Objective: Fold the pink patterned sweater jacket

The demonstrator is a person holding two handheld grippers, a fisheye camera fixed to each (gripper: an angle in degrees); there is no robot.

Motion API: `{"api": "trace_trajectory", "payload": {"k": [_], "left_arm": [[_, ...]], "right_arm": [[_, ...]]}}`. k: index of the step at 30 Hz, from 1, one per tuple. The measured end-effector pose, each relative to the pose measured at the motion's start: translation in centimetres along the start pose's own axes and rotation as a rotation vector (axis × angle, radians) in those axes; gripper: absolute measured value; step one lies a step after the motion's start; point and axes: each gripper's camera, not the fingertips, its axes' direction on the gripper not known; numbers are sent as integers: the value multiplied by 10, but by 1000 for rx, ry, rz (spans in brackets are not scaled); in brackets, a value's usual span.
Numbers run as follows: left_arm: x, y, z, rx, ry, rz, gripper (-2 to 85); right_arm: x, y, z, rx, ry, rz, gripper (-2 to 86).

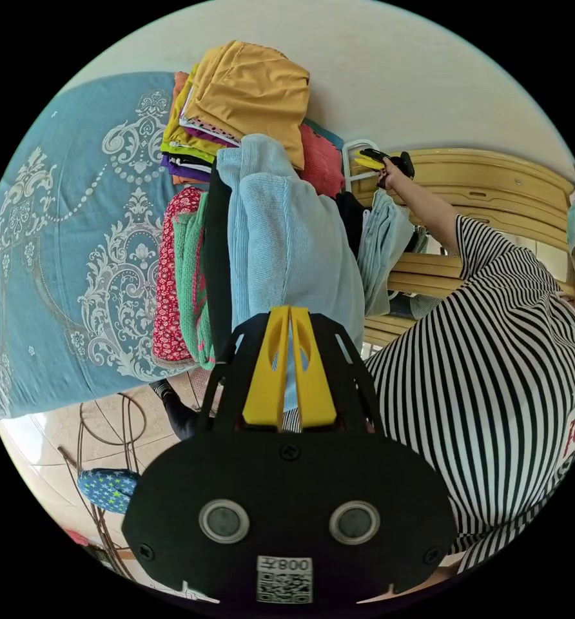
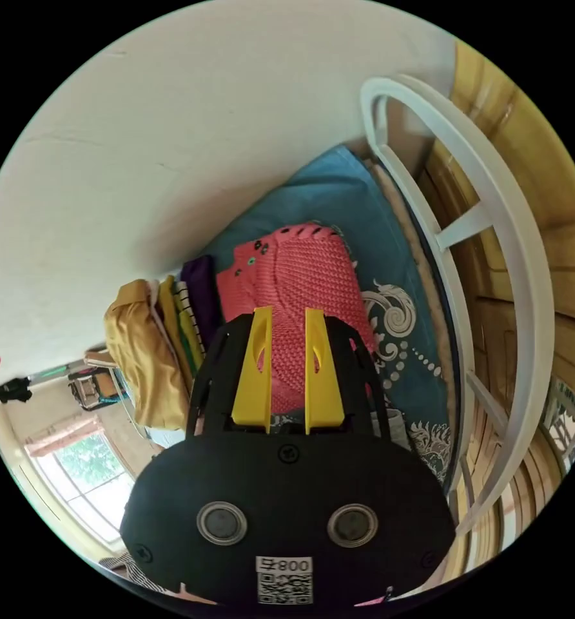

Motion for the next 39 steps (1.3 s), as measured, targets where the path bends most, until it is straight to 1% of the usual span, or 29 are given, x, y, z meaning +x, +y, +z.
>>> {"api": "trace_trajectory", "payload": {"k": [2,5,7,10,11,13,14,17,18,22,24,26,28,32,36,39], "left_arm": [[-5,-9,-7,-2,1,-13,1],[-13,-22,-17,-19,5,-32,1],[-18,-28,-23,-28,9,-40,1],[-28,-35,-35,-34,37,-63,0],[-31,-37,-41,-34,50,-71,0],[-36,-41,-51,-38,62,-78,0],[-38,-43,-58,-44,63,-77,0],[-40,-47,-76,-64,53,-61,0],[-40,-49,-83,-74,45,-48,0],[-36,-50,-111,-90,16,4,0],[-33,-48,-133,-86,32,52,0],[-31,-46,-153,-70,51,84,1],[-31,-42,-173,-45,74,115,1],[-36,-31,-223,16,141,180,1],[-43,-15,-278,72,203,268,1],[-49,0,-322,126,262,337,1]], "right_arm": [[16,-26,12,-16,36,55,93],[25,-56,18,-10,86,80,104],[25,-73,21,-7,86,68,111],[20,-100,38,-83,69,42,130],[15,-107,44,-90,93,38,132],[5,-113,46,-74,126,22,127],[1,-118,43,-75,125,22,111],[-10,-129,27,-96,36,33,62],[-14,-130,23,-97,16,27,57],[-48,-130,-25,-51,-207,-37,38],[-71,-123,-53,-21,-300,-103,33],[-108,-104,-92,13,-393,-213,30],[-134,-83,-120,44,-438,-280,28],[-181,-25,-185,173,-588,-330,27],[-236,31,-247,299,-614,-377,28],[-294,85,-297,404,-638,-424,28]]}}
